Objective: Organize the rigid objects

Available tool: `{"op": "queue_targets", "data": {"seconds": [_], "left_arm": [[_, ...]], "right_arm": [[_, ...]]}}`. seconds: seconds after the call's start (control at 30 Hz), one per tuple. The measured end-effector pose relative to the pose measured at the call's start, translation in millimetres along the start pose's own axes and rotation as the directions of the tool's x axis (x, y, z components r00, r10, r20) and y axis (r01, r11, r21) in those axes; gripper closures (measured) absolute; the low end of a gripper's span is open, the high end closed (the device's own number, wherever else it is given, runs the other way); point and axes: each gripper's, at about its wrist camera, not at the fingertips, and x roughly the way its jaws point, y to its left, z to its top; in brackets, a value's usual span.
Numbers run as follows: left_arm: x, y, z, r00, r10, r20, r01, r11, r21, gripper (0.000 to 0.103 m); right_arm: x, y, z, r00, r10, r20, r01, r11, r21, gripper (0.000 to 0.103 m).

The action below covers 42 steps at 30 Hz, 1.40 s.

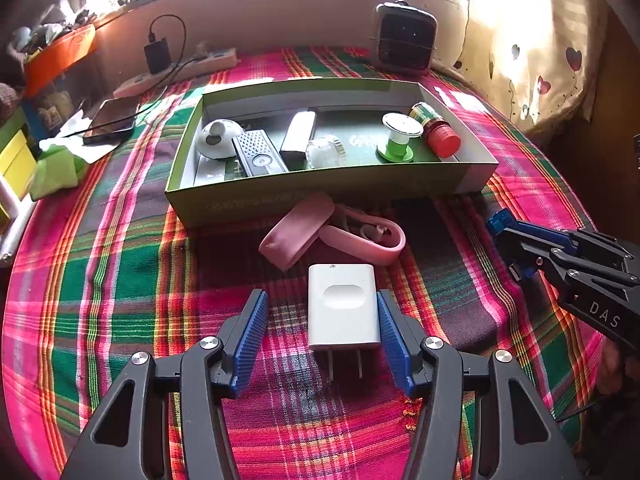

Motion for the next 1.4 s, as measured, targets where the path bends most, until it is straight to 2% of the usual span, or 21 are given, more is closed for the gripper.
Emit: {"op": "queue_targets", "data": {"seconds": [0.17,0.43,1.4], "left_arm": [[-0.8,2.1,0.0,1.000,-0.007,0.005,0.007,1.000,-0.016,0.050],[-3.5,8.9,-1.3,1.000,-0.004,0.014,0.004,0.999,-0.040,0.070],[-17.9,13.3,-4.3,0.998,-0.040,0.053,0.043,0.997,-0.061,0.071]], "right_arm": [[0.6,0.3,0.0,1.000,-0.002,-0.002,0.002,1.000,0.000,0.080],[1.9,1.8,-0.3,1.000,-0.005,-0.007,0.005,1.000,-0.001,0.080],[-3.5,9.6,-0.7,1.000,0.004,-0.005,-0.004,1.000,0.007,0.080]]}}
